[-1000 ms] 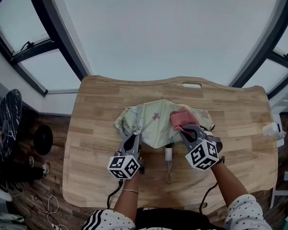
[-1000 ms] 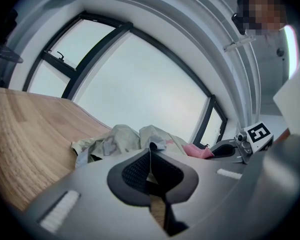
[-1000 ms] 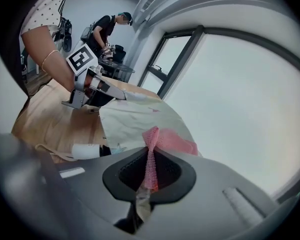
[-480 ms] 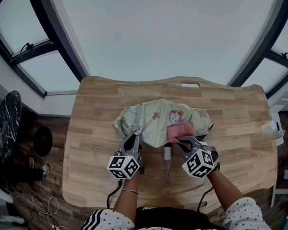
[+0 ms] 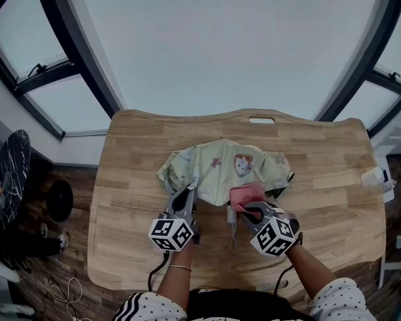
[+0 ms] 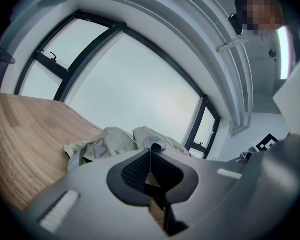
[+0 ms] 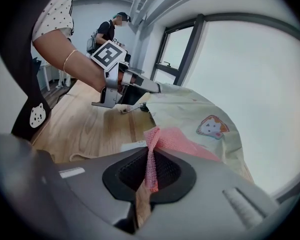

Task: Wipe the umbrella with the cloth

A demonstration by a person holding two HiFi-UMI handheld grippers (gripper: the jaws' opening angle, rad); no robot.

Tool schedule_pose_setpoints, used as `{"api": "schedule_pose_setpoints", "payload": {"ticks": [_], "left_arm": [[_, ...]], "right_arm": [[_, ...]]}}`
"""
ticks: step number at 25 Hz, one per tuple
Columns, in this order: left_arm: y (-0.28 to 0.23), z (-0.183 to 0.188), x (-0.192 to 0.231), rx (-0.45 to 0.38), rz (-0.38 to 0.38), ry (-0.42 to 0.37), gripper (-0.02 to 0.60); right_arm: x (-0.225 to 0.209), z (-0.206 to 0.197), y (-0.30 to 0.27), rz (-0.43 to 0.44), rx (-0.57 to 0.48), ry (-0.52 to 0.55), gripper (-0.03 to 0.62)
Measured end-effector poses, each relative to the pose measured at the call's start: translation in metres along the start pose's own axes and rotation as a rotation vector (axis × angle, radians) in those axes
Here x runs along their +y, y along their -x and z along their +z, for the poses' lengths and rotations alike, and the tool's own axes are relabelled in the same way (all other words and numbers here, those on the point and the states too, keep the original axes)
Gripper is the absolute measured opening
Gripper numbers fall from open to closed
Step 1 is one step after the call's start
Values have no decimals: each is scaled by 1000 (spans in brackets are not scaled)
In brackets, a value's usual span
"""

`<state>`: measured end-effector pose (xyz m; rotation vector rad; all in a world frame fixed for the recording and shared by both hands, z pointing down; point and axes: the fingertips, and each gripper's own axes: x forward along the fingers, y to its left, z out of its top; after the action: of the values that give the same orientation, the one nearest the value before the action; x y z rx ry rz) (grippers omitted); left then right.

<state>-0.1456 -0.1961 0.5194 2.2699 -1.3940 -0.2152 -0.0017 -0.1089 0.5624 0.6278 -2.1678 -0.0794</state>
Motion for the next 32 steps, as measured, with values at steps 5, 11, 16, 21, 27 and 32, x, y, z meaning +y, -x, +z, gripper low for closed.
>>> {"api": "schedule_pose_setpoints", "payload": {"ticks": [5, 11, 16, 21, 27, 32], "left_arm": [[6, 5, -6, -29, -21, -3, -2], [20, 6, -14, -41, -33, -3, -1], [38, 7, -13, -57, -14, 9, -1], [44, 9, -28, -59, -34, -10, -2], [32, 4, -87, -8, -159, -140, 7], [4, -26, -158, 79, -284, -276, 101]], "right_arm": [[-2, 11, 15, -30, -45, 6, 26], [-9, 24, 33, -79, -96, -9, 26], [-7, 24, 45, -97, -114, -19, 28], [-11, 20, 55, -123, -131, -48, 28], [-27, 25, 86, -217, -204, -102, 28], [-60, 13, 130, -364, -246, -173, 28]]}}
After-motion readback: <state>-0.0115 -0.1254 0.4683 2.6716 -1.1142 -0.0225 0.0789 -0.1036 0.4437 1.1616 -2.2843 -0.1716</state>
